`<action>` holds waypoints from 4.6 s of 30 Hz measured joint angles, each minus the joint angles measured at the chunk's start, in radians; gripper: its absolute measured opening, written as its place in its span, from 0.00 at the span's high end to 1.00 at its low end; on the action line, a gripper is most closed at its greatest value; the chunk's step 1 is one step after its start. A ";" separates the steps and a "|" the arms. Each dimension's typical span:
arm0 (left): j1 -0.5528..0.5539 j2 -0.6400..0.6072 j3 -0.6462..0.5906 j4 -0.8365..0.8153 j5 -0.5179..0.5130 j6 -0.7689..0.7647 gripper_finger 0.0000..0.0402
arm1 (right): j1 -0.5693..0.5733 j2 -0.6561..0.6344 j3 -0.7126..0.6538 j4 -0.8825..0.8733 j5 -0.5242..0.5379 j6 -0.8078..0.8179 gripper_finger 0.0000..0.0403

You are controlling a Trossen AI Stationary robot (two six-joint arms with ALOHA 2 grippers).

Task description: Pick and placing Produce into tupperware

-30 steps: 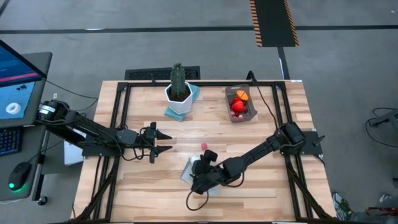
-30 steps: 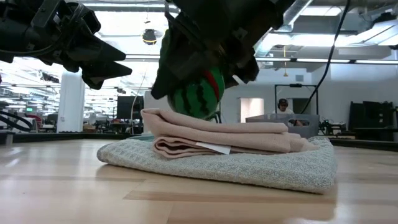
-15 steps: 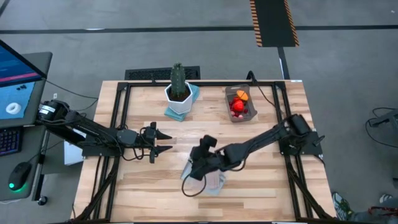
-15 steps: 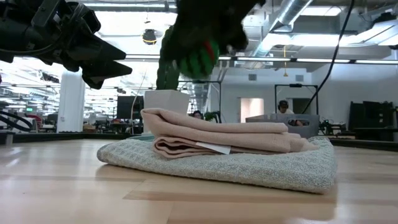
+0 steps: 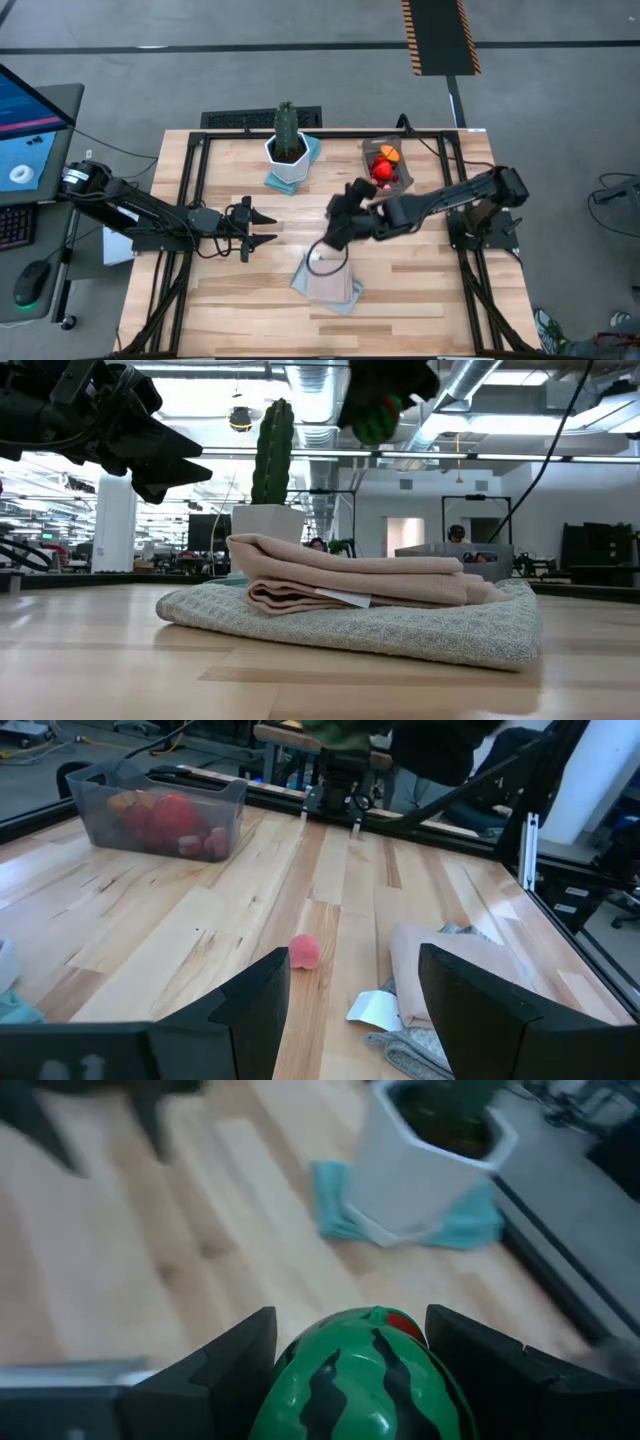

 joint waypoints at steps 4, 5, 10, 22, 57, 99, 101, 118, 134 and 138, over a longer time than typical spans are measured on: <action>0.000 0.000 0.000 0.000 0.000 0.000 0.47 | -0.066 -0.046 0.000 -0.089 0.002 0.009 0.31; 0.000 0.000 0.000 0.000 0.000 0.000 0.47 | -0.085 -0.057 0.000 -0.106 0.004 0.011 0.31; 0.000 0.000 0.000 0.003 0.000 -0.003 0.47 | -0.206 -0.101 0.000 -0.188 -0.005 0.037 0.31; 0.000 0.000 0.000 0.004 0.007 -0.011 0.47 | -0.557 -0.122 -0.045 -0.327 -0.190 0.223 0.31; 0.000 0.000 0.000 -0.009 0.008 -0.010 0.47 | -0.533 -0.120 -0.208 0.010 -0.351 0.016 0.08; 0.000 0.000 0.000 -0.007 0.007 -0.010 0.47 | -0.081 0.198 -0.308 0.448 -0.426 0.193 0.21; 0.000 0.000 0.000 -0.007 0.008 -0.010 0.47 | -0.082 0.216 -0.296 0.462 -0.427 0.193 0.21; 0.000 0.013 0.000 0.004 0.009 -0.011 0.47 | -0.089 0.268 -0.296 0.423 -0.424 0.223 0.34; 0.000 0.013 0.000 0.005 0.008 -0.011 0.47 | -0.088 0.282 -0.218 0.401 -0.427 0.140 0.69; 0.000 0.013 0.000 0.004 0.008 -0.011 0.47 | -0.102 0.282 -0.166 0.352 -0.426 0.114 0.67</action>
